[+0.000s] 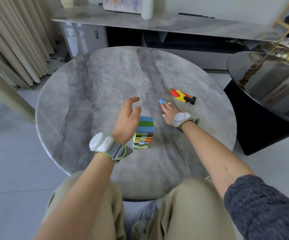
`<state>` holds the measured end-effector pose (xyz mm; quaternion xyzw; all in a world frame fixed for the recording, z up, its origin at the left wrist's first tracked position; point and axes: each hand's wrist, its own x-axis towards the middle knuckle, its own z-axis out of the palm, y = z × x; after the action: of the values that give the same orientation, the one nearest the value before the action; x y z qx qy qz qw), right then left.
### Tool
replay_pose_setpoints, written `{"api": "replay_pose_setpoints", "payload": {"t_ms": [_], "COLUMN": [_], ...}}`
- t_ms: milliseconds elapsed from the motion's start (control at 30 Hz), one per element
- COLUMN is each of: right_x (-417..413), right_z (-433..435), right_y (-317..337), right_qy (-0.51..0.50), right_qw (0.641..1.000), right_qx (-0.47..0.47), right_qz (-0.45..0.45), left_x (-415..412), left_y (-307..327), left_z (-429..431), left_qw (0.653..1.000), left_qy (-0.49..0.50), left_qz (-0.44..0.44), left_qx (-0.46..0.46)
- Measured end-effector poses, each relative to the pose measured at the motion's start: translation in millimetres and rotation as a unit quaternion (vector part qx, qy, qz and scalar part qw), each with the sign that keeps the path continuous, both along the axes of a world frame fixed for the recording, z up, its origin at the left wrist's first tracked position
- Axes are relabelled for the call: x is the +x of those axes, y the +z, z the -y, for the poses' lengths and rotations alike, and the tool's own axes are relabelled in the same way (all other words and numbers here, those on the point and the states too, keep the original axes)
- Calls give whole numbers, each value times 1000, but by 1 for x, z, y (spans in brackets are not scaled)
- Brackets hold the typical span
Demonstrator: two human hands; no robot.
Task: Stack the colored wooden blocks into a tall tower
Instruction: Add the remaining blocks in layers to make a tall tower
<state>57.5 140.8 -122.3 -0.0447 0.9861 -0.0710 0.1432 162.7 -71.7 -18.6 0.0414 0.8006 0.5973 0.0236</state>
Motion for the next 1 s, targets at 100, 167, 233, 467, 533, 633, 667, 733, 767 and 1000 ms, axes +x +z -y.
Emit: {"api": "replay_pose_setpoints", "payload": {"t_ms": [100,167,233,467,533,633,667,733,767,1000], "right_x": [37,59,79,107,109,114,115,117,115,105], "right_z": [-4,-5,-5,-12,-15,-17,-17,-15,-13,-24], "right_y": [2,5,11,46,54,57,55,44,39,28], "right_qy": [-4,1,9,-33,-56,-74,-78,-72,-62,-32], "right_qw": [1000,1000,998,985,986,986,986,986,986,977], "right_qx": [4,-3,-10,-120,-146,-145,-142,-141,-140,-192], "right_qz": [13,31,57,122,63,29,37,56,61,91], "left_x": [6,11,18,44,48,48,47,46,45,44], "left_y": [1,1,2,27,27,9,0,-22,-32,-83], "left_z": [-1,-1,-4,-49,-66,-88,-93,-98,-100,-113], "left_qw": [999,993,986,976,974,978,975,965,958,911], "left_qy": [-7,-18,-43,-177,-210,-207,-205,-204,-199,-189], "left_qz": [-48,-103,-146,-71,-19,12,14,23,36,59], "left_qx": [-23,-47,-72,103,89,-25,-80,-163,-204,-362]}}
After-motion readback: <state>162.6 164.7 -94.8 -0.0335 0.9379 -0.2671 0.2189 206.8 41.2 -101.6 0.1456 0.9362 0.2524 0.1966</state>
